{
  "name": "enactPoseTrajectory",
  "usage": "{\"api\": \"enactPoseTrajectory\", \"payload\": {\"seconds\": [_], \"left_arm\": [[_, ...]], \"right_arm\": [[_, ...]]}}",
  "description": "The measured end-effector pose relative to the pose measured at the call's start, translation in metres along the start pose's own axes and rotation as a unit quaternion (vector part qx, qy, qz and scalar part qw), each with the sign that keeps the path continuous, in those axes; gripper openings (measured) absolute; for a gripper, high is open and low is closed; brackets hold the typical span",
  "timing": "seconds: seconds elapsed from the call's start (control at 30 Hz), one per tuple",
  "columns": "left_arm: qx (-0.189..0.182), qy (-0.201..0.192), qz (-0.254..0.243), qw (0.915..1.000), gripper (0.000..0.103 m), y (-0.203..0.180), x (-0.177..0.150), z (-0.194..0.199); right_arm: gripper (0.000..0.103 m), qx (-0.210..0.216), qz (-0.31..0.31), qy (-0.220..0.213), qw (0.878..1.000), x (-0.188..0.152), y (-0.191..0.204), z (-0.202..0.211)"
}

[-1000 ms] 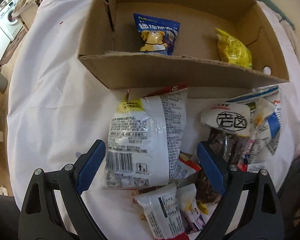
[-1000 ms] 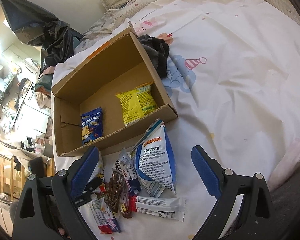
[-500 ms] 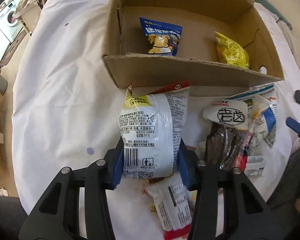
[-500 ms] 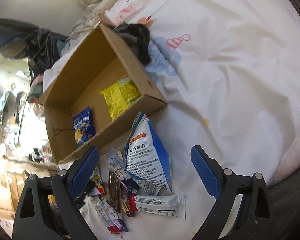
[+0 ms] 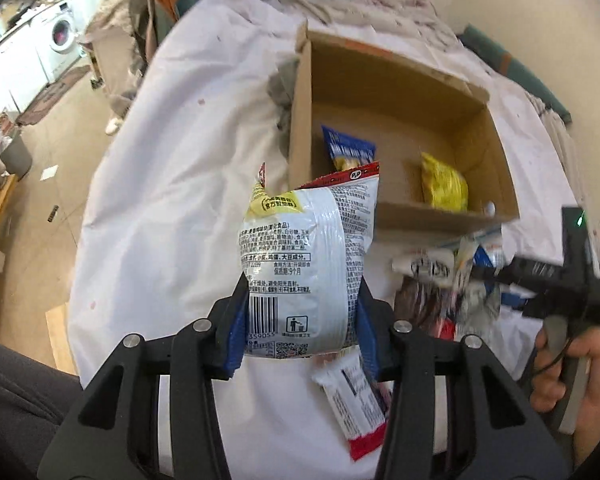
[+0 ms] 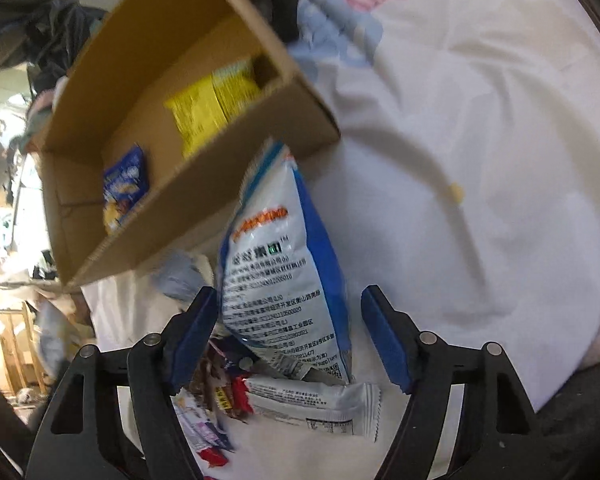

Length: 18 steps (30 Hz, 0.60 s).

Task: Organize snacks
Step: 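Grasp the white chip bag with the left gripper while the right grasps the Want Want bag, then lower both bags into the box and open both grippers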

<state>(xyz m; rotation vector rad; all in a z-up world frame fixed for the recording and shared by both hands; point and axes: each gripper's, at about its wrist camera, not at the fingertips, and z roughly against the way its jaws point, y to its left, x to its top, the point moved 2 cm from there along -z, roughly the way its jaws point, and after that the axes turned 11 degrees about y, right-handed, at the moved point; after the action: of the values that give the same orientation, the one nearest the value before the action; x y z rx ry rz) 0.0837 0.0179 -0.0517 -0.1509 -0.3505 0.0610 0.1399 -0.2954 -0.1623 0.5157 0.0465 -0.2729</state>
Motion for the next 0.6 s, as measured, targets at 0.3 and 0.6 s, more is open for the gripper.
{"api": "enactPoseTrajectory", "payload": {"seconds": [0.3, 0.6], "left_arm": [[-0.001, -0.005, 0.002, 1.0, 0.042, -0.001, 0.004, -0.007], [-0.02, -0.032, 0.006, 0.9993, 0.042, -0.01, 0.007, 0.011]], "right_arm": [[0.05, 0.012, 0.002, -0.052, 0.999, -0.026, -0.002, 0.045], [0.049, 0.092, 0.033, -0.103, 0.99, -0.054, 0.011, 0.112]]}}
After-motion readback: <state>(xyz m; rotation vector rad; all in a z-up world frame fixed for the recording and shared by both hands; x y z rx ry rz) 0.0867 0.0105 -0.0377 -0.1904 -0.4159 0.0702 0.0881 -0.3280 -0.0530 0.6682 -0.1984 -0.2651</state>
